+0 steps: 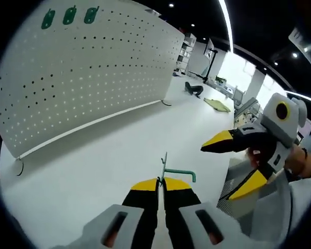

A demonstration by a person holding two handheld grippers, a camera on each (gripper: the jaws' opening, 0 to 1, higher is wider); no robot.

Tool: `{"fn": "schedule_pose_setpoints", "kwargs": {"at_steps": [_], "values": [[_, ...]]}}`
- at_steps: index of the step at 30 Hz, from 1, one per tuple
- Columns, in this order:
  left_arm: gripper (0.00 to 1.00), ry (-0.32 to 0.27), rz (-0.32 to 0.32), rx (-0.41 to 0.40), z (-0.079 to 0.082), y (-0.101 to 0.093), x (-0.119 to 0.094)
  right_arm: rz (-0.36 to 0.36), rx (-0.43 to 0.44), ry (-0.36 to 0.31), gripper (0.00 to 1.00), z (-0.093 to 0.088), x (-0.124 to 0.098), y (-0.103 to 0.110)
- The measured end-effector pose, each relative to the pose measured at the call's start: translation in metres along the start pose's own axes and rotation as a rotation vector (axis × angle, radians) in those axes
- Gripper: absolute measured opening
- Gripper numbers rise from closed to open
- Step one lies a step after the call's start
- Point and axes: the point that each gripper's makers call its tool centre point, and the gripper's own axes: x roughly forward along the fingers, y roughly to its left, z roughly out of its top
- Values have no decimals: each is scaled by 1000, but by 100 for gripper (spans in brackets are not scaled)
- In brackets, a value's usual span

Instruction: Insert the hook assembly into the mounting plate slot until the hook locks in place.

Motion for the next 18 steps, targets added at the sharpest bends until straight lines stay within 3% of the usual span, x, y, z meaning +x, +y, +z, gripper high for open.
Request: {"fn": "schedule_pose_setpoints", "kwargs": {"at_steps": [11, 13, 18], "values": [[3, 49, -53, -80, -1, -12, -11, -1, -116, 32, 34, 1, 0, 3], [3, 57, -63, -79, 1, -15, -13, -1, -169, 47, 31, -1, -1, 3], [3, 77, -72, -69, 3, -19, -16, 12, -208, 46, 28, 2, -3, 5]]}}
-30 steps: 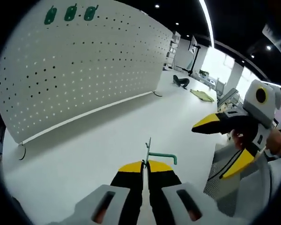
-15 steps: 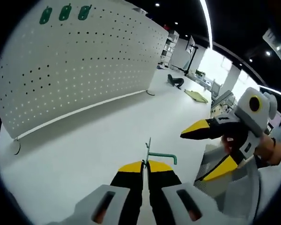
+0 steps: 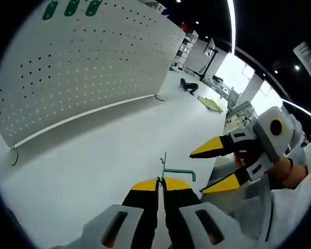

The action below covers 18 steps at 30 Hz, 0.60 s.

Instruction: Insert the hook assembly into the mounting plate slot until the hook locks in place.

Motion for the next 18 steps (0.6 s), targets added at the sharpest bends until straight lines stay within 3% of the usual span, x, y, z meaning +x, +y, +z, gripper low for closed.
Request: {"fn": "schedule_pose_setpoints", "kwargs": {"at_steps": [3, 8, 11, 12, 16, 18], "values": [[3, -2, 11, 7, 1, 1, -1, 7, -77, 6, 26, 2, -1, 1], [3, 15, -26, -23, -1, -5, -1, 21, -221, 38, 22, 2, 1, 7], [3, 36, -31, -32, -5, -4, 1, 19, -232, 60, 20, 0, 3, 7], [3, 47, -33, -36, -7, -5, 0, 20, -278, 74, 20, -1, 3, 7], [3, 59, -65, -59, -9, -12, 0, 27, -277, 80, 19, -3, 4, 10], [3, 82, -73, -63, -13, -14, 1, 28, -349, 112, 18, -7, 4, 10]]}}
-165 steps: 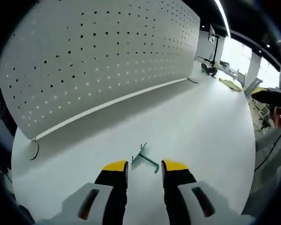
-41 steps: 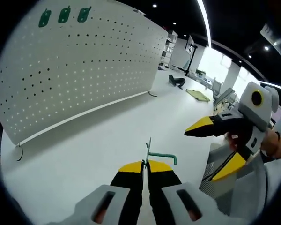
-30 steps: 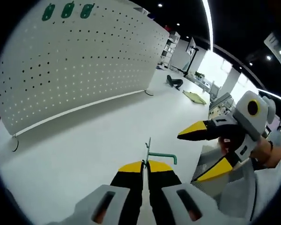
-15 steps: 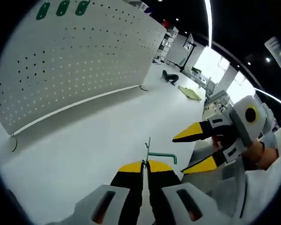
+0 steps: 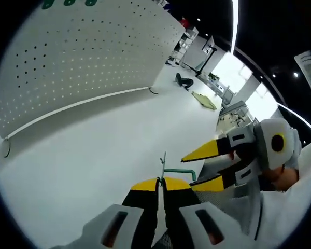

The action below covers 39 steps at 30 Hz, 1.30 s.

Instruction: Insert the hook assembly into the mounting plate slot until the hook locks in place.

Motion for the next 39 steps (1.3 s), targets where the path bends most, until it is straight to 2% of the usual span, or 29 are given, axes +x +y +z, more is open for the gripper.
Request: {"fn": "schedule_pose_setpoints", "kwargs": {"at_steps": [1, 3, 6, 9, 12, 17, 19, 25, 29, 31, 39], "values": [[3, 8, -5, -2, -1, -1, 1, -1, -23, 16, 17, -2, 1, 2], [3, 22, -28, -12, -4, -5, 2, 1, -17, 9, 16, 0, 1, 3], [3, 39, -27, -41, -6, -4, 3, -7, -66, 30, 16, -4, 0, 1], [3, 64, -31, -67, -9, -5, 4, -11, -71, 28, 15, -4, -1, 0], [3, 77, -36, -94, -11, -6, 5, -7, -128, 40, 14, -5, -2, 1], [3, 114, -40, -97, -15, -5, 6, 15, -201, 62, 12, -7, 0, 10], [3, 125, -34, -87, -16, -5, 5, 31, -226, 66, 9, -8, 1, 15], [3, 191, -42, -98, -24, -7, 5, 44, -228, 79, 8, -9, 3, 19], [3, 202, -46, -95, -24, -9, 8, 49, -228, 83, 6, -9, 4, 21], [3, 194, -46, -99, -23, -10, 8, 52, -194, 95, 2, -11, 4, 21], [3, 202, -50, -104, -23, -11, 9, 46, -218, 113, 2, -15, 4, 22]]}}
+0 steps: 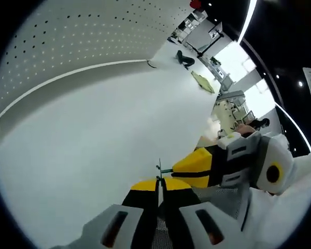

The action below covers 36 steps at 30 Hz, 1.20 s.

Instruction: Insert the hook assembly into the mounting plate slot until the hook locks in place.

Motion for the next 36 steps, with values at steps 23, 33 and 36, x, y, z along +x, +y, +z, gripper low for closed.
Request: {"fn": "schedule_pose_setpoints", "kwargs": {"at_steps": [23, 33, 36], "values": [[2, -25, 13, 85, 4, -3, 2, -35, 32, 54, 1, -9, 1, -4], [4, -146, 4, 149, 12, -4, -1, -50, 74, 63, 1, -11, -1, -10], [6, -176, -7, 146, 13, -5, -6, -53, 81, 66, 1, -11, -1, -13]]}}
